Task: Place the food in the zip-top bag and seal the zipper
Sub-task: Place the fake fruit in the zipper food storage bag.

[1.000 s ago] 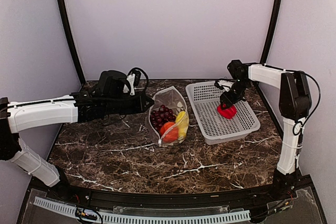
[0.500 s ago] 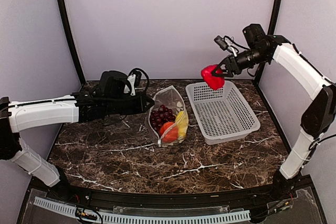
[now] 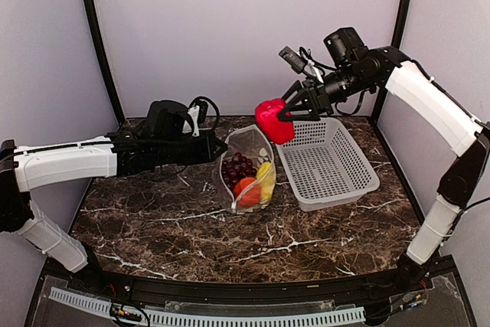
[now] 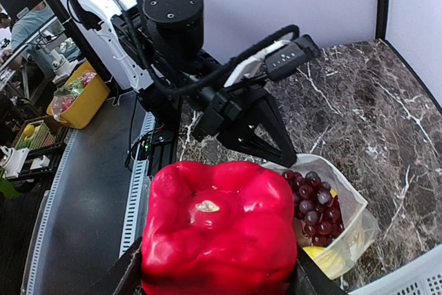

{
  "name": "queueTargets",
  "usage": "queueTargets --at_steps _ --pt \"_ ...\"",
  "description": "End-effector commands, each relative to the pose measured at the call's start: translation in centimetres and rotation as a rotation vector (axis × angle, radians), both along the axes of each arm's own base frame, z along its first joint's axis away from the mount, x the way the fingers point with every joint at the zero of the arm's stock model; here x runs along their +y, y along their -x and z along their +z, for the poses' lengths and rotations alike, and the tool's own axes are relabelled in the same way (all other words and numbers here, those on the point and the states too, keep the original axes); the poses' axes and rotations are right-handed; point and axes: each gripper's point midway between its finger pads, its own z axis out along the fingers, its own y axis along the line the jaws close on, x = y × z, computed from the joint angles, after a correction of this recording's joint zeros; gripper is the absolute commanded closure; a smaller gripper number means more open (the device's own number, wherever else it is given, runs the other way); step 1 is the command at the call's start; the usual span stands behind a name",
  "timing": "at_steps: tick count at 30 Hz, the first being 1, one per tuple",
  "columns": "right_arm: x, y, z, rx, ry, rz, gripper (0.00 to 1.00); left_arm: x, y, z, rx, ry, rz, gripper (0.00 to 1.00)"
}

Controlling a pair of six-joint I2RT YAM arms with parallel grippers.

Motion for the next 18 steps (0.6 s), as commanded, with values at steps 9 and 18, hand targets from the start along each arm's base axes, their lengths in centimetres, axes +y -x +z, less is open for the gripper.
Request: queueTargets --at_steps 9,18 --pt "5.1 -0.5 -3.2 -0.114 0.028 0.089 0.48 0.0 0.1 1.4 -0.011 0.018 -0.006 0.99" --pt "6.5 -4.6 -7.0 -0.236 0.134 0.016 0.47 0.3 0.3 1.5 -0.015 0.012 -0.007 0.99"
